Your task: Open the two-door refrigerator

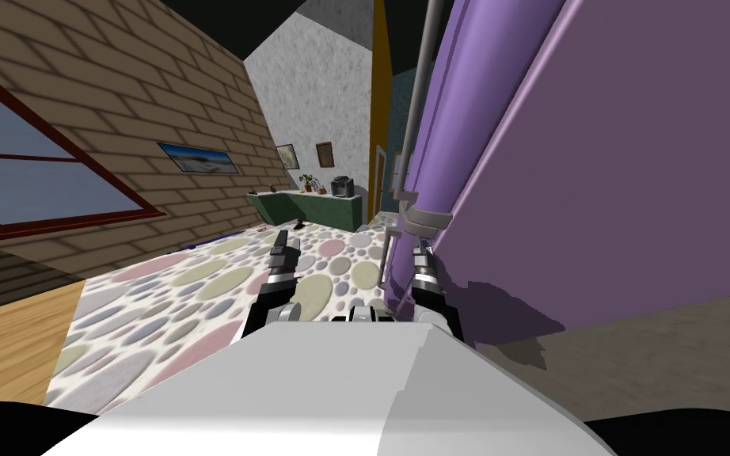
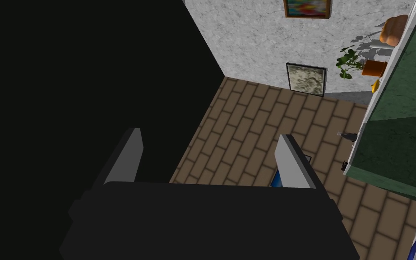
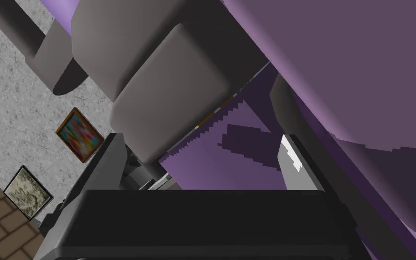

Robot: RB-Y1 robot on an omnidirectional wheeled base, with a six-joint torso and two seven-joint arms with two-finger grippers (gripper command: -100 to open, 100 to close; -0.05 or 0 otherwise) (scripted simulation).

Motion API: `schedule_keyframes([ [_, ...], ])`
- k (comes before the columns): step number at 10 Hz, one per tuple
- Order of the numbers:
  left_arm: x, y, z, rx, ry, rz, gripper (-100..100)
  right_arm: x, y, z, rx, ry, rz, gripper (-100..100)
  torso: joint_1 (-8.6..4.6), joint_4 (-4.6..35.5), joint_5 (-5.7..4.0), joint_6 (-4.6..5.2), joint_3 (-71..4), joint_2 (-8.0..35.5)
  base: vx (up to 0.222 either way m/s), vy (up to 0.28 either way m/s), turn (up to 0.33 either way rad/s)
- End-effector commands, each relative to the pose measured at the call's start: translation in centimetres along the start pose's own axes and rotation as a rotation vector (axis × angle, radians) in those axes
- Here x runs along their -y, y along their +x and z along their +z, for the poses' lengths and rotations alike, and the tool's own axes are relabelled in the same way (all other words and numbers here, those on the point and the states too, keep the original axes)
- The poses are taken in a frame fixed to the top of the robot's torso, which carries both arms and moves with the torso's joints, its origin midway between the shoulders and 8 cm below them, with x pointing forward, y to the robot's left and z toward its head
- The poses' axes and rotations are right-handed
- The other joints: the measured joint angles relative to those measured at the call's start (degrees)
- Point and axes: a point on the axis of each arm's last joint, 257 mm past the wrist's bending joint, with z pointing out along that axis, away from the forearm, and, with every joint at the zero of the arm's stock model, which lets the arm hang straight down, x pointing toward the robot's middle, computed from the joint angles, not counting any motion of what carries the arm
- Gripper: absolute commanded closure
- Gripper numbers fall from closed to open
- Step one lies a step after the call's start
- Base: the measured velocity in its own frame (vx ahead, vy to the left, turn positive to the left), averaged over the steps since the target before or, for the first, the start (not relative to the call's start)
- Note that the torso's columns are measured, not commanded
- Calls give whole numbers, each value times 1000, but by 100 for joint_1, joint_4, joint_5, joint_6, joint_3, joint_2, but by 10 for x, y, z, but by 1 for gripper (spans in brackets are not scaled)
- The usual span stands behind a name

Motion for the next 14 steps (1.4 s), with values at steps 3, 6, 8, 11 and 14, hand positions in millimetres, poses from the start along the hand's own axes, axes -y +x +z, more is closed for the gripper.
schedule_keyframes([
  [3,0,0,0,0,0,0,0,-12,-21,-6,35,-92,254,-100,-35,-31,-21,-2,-30,-54,55,28,22],
  [6,0,0,0,0,0,0,0,-16,-31,-9,41,-149,401,-100,-61,-49,-35,-1,-48,-87,47,16,17],
  [8,0,0,0,0,0,0,0,-19,-37,-11,42,-182,476,-100,-62,-46,-30,-2,-57,-98,27,22,13],
  [11,0,0,0,0,0,0,0,-20,-46,-13,32,-236,602,-100,-67,-46,-28,2,-62,-105,40,21,18],
  [14,0,0,0,0,0,0,0,-20,-52,-15,9,-287,711,-100,-82,-47,-32,5,-66,-112,13,6,-11],
])
